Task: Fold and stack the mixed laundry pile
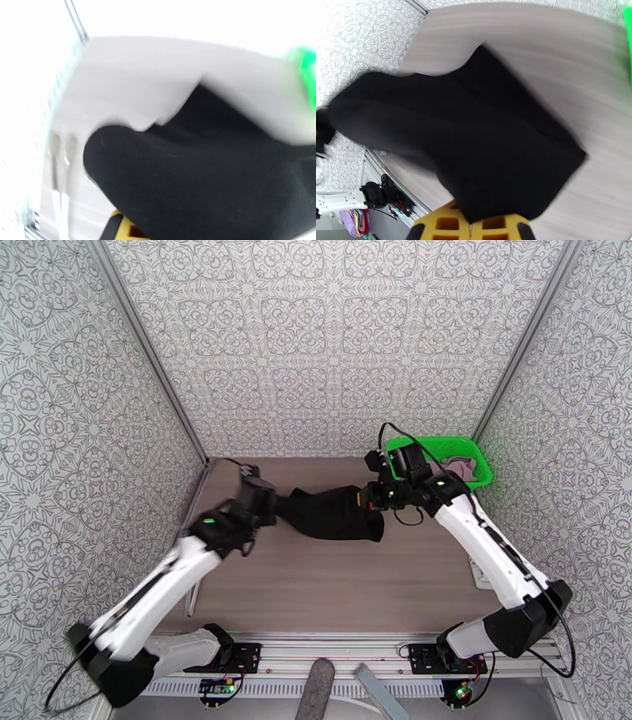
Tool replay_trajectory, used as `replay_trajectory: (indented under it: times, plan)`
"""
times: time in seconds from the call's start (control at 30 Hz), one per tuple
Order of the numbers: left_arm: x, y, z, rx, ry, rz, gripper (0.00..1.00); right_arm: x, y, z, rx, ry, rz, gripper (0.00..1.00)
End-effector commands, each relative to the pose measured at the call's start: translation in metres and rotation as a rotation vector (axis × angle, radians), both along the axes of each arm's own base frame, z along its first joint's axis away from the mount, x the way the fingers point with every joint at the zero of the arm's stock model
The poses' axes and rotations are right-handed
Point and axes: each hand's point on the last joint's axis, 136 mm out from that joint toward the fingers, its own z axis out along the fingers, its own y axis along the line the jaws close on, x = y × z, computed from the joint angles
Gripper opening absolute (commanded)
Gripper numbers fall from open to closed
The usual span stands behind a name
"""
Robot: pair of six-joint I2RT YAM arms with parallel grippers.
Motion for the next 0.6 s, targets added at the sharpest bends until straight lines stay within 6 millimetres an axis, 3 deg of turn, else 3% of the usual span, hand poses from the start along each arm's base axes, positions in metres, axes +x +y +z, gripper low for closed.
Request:
replay_trajectory:
  times: [0.0, 0.13, 0.3, 0.4, 0.57]
  plan:
    - [-0.021, 0.021, 0.013, 0.079, 0.083, -0.053, 0.0, -0.012, -0.02, 0.043, -0.027, -0.118, -0.006, 0.0]
    - [-0.007, 0.025, 0.023, 0.056, 0.111, -0.072, 0.0, 0.004, -0.031, 0.063, -0.036, -0.153, -0.041, 0.0]
    - [0.029, 0.021, 0.008, -0.007, 0.173, -0.092, 0.0, 0.037, -0.022, 0.061, 0.028, -0.097, -0.028, 0.0]
    - [0.052, 0.018, -0.021, -0.046, 0.248, -0.09, 0.0, 0.056, -0.014, 0.031, 0.044, -0.01, -0.024, 0.0]
    - [0.092, 0.008, -0.09, -0.093, 0.384, -0.093, 0.0, 0.088, -0.01, -0.053, 0.032, 0.157, -0.062, 0.0]
